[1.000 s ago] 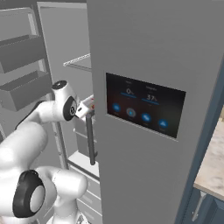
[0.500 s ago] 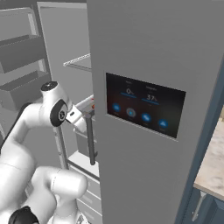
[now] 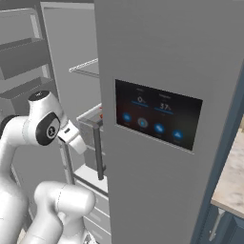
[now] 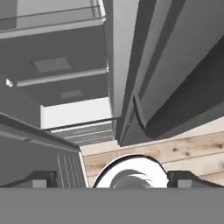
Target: Store the hot dog in the freezer for long-term storage. Close the freezer door after placing the cooked food.
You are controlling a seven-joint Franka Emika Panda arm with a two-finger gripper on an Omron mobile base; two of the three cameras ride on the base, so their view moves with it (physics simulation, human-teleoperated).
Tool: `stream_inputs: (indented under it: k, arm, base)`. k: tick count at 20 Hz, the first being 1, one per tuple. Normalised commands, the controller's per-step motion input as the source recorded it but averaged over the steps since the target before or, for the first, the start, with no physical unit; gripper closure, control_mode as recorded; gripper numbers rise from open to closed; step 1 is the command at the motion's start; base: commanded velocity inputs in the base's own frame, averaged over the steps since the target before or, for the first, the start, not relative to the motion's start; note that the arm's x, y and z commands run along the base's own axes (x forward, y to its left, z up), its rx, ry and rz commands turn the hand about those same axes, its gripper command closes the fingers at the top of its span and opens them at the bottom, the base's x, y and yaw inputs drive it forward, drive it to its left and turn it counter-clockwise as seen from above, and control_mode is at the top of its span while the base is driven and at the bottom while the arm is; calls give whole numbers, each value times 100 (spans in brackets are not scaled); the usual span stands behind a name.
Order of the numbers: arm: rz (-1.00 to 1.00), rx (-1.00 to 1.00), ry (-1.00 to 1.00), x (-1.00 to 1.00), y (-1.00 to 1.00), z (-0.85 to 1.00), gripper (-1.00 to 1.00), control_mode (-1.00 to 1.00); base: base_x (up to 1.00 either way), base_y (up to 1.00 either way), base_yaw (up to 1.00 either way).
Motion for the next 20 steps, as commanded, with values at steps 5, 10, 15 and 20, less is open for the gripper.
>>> stream_inputs:
  k: [5,10,15,20]
  arm:
    - [0,0,14,-78,0,34,-100,-100]
    - [4,0,19,-36,-15,26,-100,-100]
    - [29,2,17,-12,-7,5,-100,-100]
    - [28,16,3,-40,0,0,-100,-100]
  base:
    - [0,0,0]
    - [0,0,0]
    - [0,0,0]
    - [0,0,0]
